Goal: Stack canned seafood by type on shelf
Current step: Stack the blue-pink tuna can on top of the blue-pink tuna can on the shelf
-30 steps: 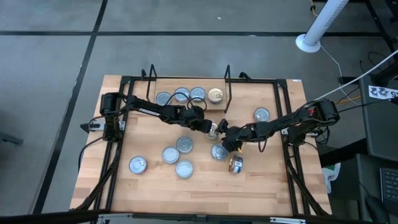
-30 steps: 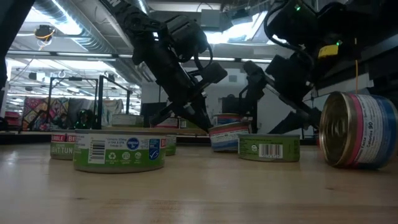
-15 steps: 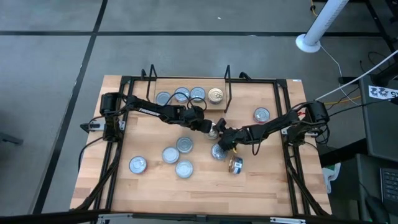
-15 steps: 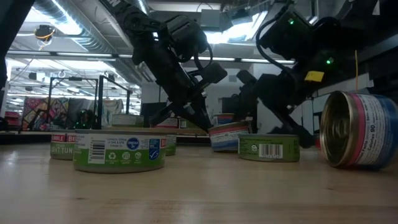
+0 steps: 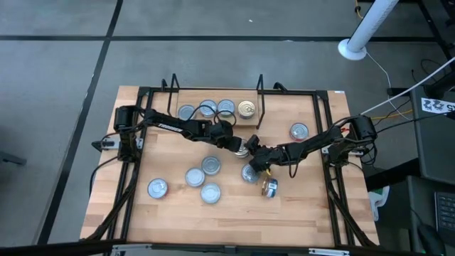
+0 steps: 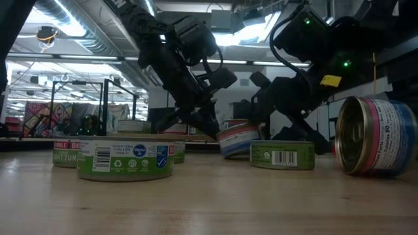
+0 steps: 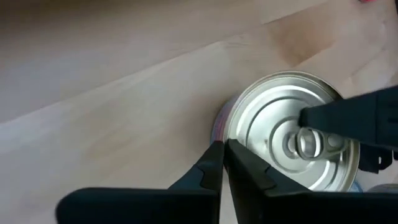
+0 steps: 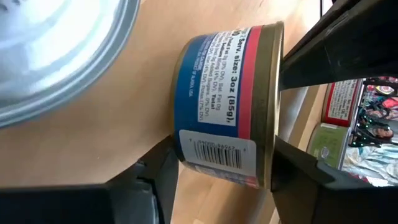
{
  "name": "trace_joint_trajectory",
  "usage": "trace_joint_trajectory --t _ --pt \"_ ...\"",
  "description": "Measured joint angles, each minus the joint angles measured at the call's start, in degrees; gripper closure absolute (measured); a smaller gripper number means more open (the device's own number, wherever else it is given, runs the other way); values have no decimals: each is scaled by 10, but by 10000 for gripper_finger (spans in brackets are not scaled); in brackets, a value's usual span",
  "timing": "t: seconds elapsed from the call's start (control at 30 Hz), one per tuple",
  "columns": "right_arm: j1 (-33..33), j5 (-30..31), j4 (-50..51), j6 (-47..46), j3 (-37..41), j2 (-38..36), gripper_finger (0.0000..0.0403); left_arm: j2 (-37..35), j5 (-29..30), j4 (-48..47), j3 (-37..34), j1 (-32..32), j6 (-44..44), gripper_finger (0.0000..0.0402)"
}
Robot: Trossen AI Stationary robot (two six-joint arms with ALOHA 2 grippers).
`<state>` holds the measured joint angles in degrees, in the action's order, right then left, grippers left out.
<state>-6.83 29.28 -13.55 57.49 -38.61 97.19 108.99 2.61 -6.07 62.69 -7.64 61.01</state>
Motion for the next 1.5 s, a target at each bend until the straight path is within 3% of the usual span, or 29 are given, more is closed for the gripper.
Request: trace_joint_trajectory --t 0.47,1.1,1.5 --pt "1 16 11 -3 0 -24 210 -45 -9 8 -3 1 -73 295" --pt "0 10 46 -18 -1 -71 212 -99 -12 -10 4 2 -125 322" --pt "0 32 38 -26 -2 -95 212 -115 -67 -14 3 2 -203 283"
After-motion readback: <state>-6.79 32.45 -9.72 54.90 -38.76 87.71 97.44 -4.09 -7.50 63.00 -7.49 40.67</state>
